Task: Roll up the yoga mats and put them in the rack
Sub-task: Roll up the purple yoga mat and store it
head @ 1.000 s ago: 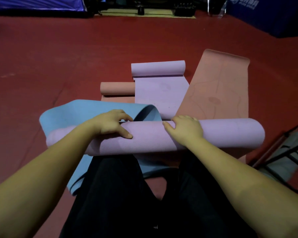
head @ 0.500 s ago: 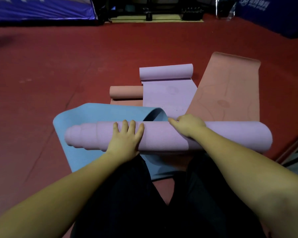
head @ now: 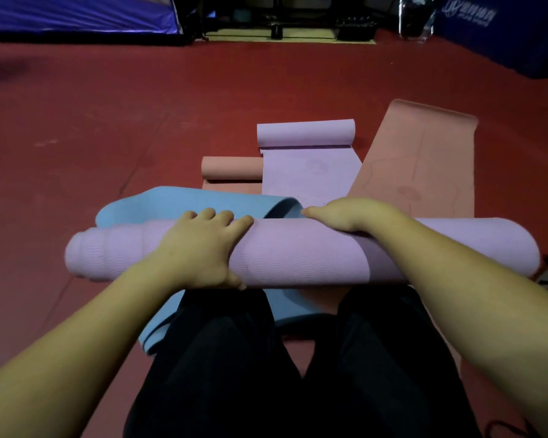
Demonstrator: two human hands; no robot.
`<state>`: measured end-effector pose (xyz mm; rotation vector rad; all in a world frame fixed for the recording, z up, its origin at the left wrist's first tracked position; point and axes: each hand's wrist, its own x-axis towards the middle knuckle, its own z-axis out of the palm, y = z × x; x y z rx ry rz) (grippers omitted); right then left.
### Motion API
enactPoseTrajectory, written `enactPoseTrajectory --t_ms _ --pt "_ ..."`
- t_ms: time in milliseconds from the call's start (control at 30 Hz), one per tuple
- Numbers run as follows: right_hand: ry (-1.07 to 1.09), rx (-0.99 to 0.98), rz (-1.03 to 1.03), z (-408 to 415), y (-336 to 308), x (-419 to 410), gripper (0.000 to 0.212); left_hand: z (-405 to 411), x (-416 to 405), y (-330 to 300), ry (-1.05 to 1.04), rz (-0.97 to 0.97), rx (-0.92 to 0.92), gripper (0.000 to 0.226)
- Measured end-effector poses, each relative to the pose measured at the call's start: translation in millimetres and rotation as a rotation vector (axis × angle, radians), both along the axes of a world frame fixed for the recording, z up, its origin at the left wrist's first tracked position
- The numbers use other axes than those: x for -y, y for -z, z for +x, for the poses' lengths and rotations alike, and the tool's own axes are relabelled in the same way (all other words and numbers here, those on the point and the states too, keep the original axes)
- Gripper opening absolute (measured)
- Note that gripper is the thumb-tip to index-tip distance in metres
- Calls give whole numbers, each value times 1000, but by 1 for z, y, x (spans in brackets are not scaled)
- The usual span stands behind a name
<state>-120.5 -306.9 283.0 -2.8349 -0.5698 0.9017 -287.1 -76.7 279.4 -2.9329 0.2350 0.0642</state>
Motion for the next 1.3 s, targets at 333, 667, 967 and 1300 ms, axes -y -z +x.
enactPoseTrajectory --t_ms 333,667,967,1300 --pt "-17 417 178 -16 48 1 51 25 -14 17 -152 -398 -454 90" --pt "-29 631 79 -42 75 21 80 84 -35 18 -369 -735 -852 91" --pt "12 409 113 -8 72 13 61 42 -13 46 -42 -552 -48 71" --pt "5 153 30 22 68 -10 76 22 32 96 -66 65 129 112"
